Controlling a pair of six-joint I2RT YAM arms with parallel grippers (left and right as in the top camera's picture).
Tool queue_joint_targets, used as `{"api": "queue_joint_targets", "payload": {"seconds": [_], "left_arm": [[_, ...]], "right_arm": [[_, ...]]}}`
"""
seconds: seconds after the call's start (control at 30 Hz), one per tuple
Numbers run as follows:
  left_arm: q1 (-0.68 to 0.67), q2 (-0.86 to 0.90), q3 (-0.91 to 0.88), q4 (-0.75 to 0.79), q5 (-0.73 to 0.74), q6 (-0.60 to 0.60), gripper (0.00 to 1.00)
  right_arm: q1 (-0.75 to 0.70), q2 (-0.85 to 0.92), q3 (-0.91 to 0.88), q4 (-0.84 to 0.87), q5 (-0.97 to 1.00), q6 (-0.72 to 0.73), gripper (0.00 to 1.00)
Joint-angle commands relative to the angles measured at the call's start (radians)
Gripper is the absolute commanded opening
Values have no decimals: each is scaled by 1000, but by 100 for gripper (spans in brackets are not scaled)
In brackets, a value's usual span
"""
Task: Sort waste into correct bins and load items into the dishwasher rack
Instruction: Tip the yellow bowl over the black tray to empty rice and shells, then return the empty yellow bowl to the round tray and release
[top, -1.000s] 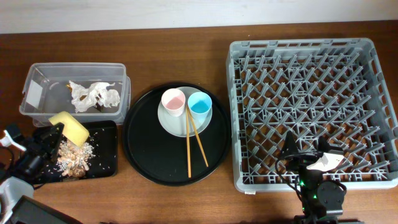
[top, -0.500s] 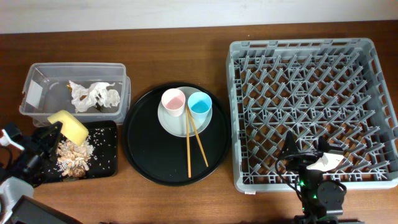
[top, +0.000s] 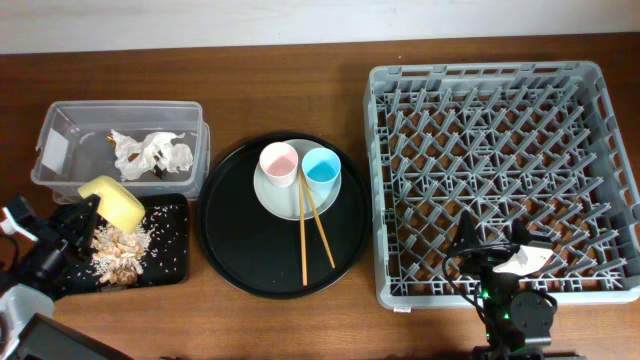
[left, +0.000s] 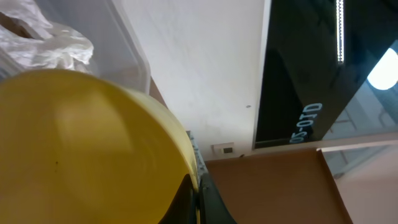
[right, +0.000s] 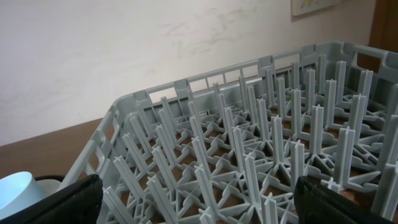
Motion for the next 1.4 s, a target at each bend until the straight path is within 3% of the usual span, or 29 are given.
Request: {"api": "queue_joint_targets", "payload": {"seconds": [0.0, 0.27, 0.43, 0.63, 0.83, 1.07, 1.23, 1.37], "left_arm": [[5, 9, 2, -18, 79, -5, 0], [5, 9, 2, -13, 34, 8, 0], [2, 5, 2, -40, 79, 3, 0], [-138, -53, 2, -36, -24, 6, 0], [-402, -207, 2, -44, -274, -34, 0], [-822, -399, 2, -264, -788, 21, 0], [-1131, -399, 2, -422, -1269, 45, 0], [-1323, -356, 2, -446, -1441, 44, 0]], "right_arm": [[-5, -8, -5, -7, 2, 8, 98], [-4, -8, -5, -7, 2, 8, 98], [-5, -8, -5, -6, 2, 8, 99], [-5, -8, -5, -6, 2, 8, 98], [-5, -8, -5, -6, 2, 8, 98], [-5, -8, -5, -6, 2, 8, 98], [-5, -8, -5, -6, 2, 8, 99], [-4, -8, -5, -6, 1, 8, 98]]}}
